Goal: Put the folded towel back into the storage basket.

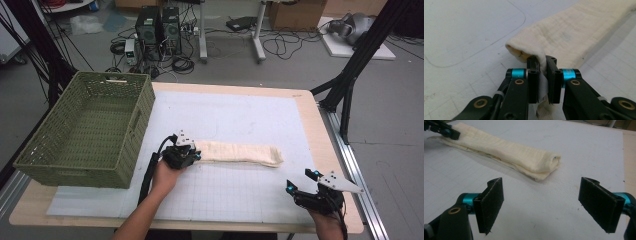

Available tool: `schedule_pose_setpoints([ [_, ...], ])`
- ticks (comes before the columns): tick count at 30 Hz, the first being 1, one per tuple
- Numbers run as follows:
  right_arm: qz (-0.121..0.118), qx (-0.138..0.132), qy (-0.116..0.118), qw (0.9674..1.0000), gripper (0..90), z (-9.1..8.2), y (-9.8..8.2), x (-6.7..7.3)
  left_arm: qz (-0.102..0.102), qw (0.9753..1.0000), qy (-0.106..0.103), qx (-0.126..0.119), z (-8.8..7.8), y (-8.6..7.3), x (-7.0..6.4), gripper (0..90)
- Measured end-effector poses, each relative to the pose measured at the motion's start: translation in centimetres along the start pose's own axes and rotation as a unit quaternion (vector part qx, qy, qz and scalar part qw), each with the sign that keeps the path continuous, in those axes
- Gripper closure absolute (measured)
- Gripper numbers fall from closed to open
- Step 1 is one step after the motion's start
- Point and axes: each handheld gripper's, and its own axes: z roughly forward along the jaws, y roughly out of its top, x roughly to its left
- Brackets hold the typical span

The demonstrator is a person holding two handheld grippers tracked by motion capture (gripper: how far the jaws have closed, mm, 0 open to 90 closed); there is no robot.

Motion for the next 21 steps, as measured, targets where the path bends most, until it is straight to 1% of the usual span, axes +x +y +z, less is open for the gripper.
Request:
schedule_pose_setpoints([
  [1,0.0,0.001,0.0,1.0,18.8,0.0,0.0,0.0,-0.001,0.9999,-0.004,-0.012,-0.3,-0.1,0.0,81.6],
  [4,0.001,0.001,0.0,1.0,18.8,0.0,0.0,0.0,-0.003,0.9996,-0.014,-0.024,-1.4,-0.7,0.1,81.5],
  [5,0.001,0.0,0.002,1.0,18.8,0.0,0.0,0.1,-0.002,0.9995,-0.016,-0.026,-1.7,-0.9,0.1,81.6],
  [6,-0.001,-0.002,0.004,1.0,18.7,0.1,0.0,0.1,0.003,0.9993,-0.016,-0.033,-2.2,-1.3,0.0,81.5],
  [7,-0.003,-0.004,0.002,1.0,18.7,0.1,0.0,0.2,0.003,0.9993,-0.016,-0.033,-2.2,-1.3,0.0,81.5],
  [9,-0.003,-0.008,-0.001,1.0,17.8,0.2,0.1,0.3,-0.006,0.9982,-0.023,-0.056,-3.5,-2.1,-0.1,81.5],
  [10,0.0,-0.01,-0.001,1.0,16.9,0.3,0.1,0.4,-0.012,0.9979,-0.023,-0.059,-3.7,-2.4,0.0,81.5],
  [12,0.008,-0.012,-0.004,0.9999,15.4,0.7,0.3,0.4,-0.021,0.9976,-0.023,-0.061,-4.0,-2.8,0.2,81.4],
  [14,0.02,-0.007,0.001,0.9998,15.4,1.4,0.4,0.6,-0.031,0.9971,-0.021,-0.066,-4.1,-3.2,0.5,81.2],
  [16,0.017,-0.004,0.007,0.9998,15.4,2.0,0.6,0.9,-0.034,0.9971,-0.015,-0.067,-4.1,-3.7,0.7,81.2],
  [17,0.011,-0.002,0.008,0.9999,15.4,2.3,0.7,1.0,-0.032,0.9976,-0.015,-0.059,-4.1,-3.8,0.8,81.2],
  [18,0.014,0.0,0.008,0.9999,15.4,2.7,0.9,1.2,-0.028,0.998,-0.013,-0.055,-4.1,-3.8,0.8,81.2],
  [20,0.01,0.002,0.008,0.9999,15.4,3.3,1.4,1.4,-0.034,0.9975,-0.01,-0.062,-4.2,-3.8,1.0,81.1],
  [21,0.006,0.002,0.007,1.0,15.4,3.6,1.7,1.5,-0.033,0.9974,-0.009,-0.062,-4.2,-3.8,1.0,81.0],
])
